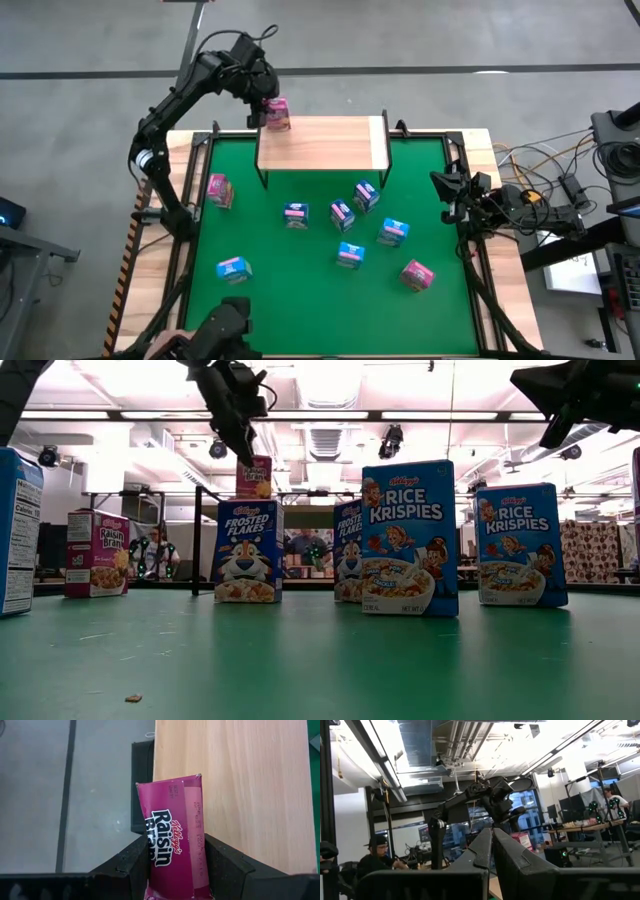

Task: Stack cereal on shelf
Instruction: Put the bottom violet cereal box on the shelf

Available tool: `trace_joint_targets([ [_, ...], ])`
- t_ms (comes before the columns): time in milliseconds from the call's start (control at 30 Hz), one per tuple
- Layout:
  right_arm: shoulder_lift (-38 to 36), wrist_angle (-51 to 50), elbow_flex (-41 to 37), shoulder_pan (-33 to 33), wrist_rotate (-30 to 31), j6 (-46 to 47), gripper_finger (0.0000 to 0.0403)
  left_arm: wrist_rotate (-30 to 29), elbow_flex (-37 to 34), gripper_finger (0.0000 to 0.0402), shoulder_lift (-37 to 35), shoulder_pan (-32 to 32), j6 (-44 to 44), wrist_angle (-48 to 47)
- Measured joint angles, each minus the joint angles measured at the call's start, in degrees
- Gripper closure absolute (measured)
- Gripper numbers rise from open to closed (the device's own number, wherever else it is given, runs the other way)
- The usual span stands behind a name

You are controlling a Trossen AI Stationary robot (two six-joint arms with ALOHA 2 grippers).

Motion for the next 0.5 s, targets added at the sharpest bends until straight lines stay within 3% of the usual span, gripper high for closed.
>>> trace_joint_targets([
  [500, 0.0, 0.0, 0.0, 0.0, 0.0, 0.1, 0.0394, 0.5, -0.1, 0.0251, 0.0, 0.0, 0.1, 0.6],
])
